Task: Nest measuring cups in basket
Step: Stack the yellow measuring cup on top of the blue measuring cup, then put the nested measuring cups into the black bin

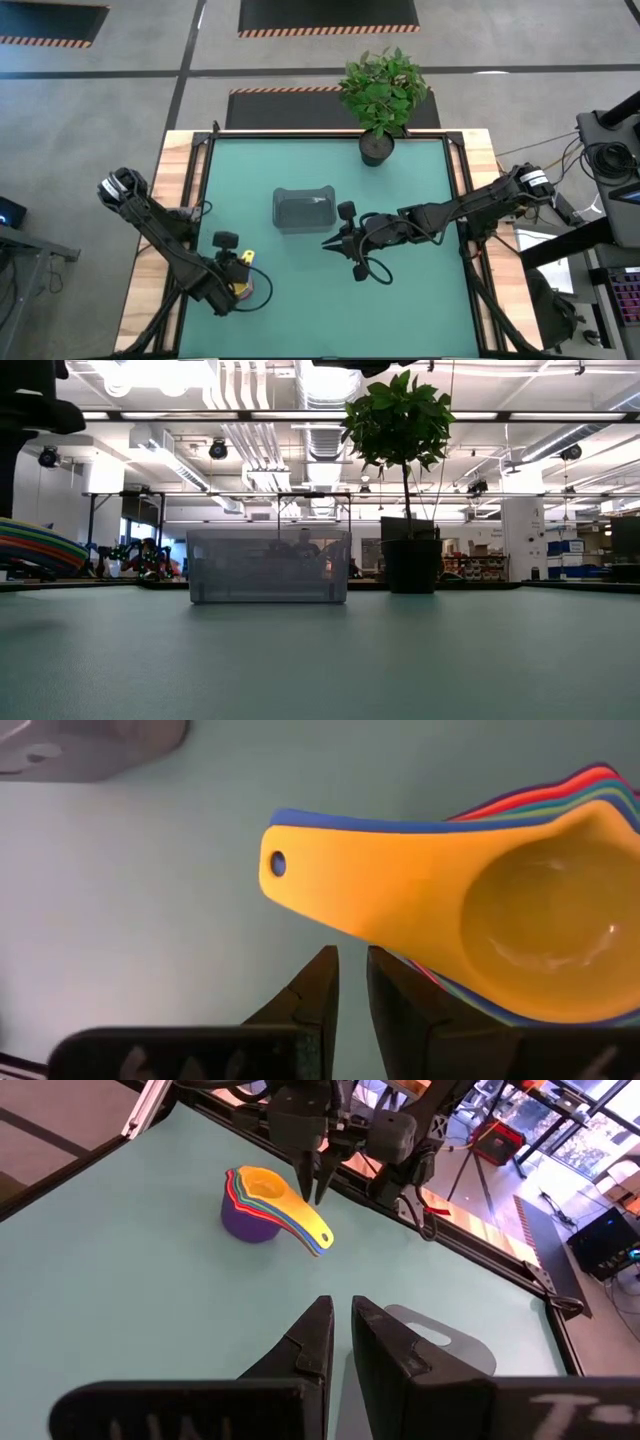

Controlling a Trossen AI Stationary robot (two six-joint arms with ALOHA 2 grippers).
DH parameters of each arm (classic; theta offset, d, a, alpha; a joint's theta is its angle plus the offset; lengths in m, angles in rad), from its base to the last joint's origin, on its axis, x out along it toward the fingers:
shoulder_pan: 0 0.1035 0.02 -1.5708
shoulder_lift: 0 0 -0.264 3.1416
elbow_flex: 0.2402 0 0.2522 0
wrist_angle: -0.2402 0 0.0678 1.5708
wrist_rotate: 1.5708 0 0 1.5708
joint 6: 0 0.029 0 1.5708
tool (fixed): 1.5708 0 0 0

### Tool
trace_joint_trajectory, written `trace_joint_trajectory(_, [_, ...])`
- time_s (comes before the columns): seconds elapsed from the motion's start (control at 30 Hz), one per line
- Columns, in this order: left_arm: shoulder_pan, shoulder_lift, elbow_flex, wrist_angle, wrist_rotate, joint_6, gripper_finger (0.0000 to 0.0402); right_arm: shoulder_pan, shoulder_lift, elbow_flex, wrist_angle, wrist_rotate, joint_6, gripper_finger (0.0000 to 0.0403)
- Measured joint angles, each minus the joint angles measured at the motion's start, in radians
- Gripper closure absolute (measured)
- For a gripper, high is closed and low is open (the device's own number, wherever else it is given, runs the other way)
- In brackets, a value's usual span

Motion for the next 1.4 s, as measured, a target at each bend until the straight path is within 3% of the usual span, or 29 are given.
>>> trace_joint_trajectory(0.4, [0.000,0.000,0.007,-0.010,-0.006,0.002,0.0363,0.000,0.000,0.000,0.000,0.000,0.002,0.0374])
trace_joint_trajectory(0.7, [0.000,0.000,0.177,-0.079,0.002,-0.004,0.0363,0.000,0.000,-0.001,-0.005,0.000,0.005,0.0374])
trace_joint_trajectory(0.8, [0.002,0.000,0.226,-0.025,0.006,-0.128,0.0363,0.000,0.000,-0.001,-0.005,0.000,0.007,0.0374])
trace_joint_trajectory(0.9, [0.018,0.000,0.272,-0.022,0.084,-0.242,0.0357,0.000,0.000,-0.001,-0.005,0.000,0.005,0.0374])
trace_joint_trajectory(1.07, [0.002,0.000,0.290,0.032,0.159,-0.339,0.0312,-0.006,0.000,-0.001,-0.003,0.000,-0.018,0.0374])
trace_joint_trajectory(1.27, [-0.044,0.000,0.220,0.216,0.195,-0.387,0.0208,-0.018,0.000,-0.001,0.003,0.000,-0.034,0.0374])
trace_joint_trajectory(1.4, [-0.055,0.000,0.186,0.224,0.191,-0.404,0.0144,-0.022,0.000,-0.001,0.003,0.000,-0.037,0.0374])
